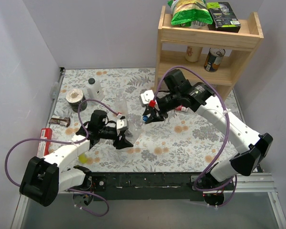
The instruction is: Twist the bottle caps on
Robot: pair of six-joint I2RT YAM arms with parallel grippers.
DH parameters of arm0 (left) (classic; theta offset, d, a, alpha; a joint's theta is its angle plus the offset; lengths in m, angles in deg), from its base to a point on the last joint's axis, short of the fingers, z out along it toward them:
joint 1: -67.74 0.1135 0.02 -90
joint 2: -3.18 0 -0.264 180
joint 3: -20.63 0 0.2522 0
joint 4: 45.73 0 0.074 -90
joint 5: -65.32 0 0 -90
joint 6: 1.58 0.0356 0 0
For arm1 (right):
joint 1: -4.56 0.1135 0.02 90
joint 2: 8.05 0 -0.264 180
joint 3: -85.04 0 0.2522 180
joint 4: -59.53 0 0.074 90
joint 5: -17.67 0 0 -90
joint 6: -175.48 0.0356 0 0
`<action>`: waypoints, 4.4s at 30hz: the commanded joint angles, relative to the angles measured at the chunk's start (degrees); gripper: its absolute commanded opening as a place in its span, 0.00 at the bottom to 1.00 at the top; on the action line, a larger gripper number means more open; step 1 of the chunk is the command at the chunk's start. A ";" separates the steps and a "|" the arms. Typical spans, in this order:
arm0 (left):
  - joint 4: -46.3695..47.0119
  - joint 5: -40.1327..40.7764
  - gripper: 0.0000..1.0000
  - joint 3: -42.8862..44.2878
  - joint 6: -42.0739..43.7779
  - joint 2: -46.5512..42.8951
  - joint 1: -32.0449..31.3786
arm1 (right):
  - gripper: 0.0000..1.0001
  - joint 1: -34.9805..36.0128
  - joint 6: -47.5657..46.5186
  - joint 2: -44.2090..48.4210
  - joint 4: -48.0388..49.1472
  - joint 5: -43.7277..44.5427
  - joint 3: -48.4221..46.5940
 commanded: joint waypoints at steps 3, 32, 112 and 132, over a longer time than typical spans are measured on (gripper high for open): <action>1.97 -0.67 0.00 1.24 1.88 -2.48 -1.63 | 0.29 3.09 -1.89 -1.00 -2.25 -0.29 -0.24; 16.37 5.92 0.00 -0.69 -6.99 -6.96 -3.30 | 0.31 4.06 -8.65 -8.21 -12.96 -3.10 -6.39; 50.13 20.25 0.00 -15.98 -23.52 -5.65 -7.96 | 0.54 4.50 29.41 -4.79 7.43 7.10 4.59; 42.94 13.95 0.00 -14.49 -22.12 -4.68 -7.96 | 0.98 2.83 13.68 1.19 -3.92 11.04 -3.67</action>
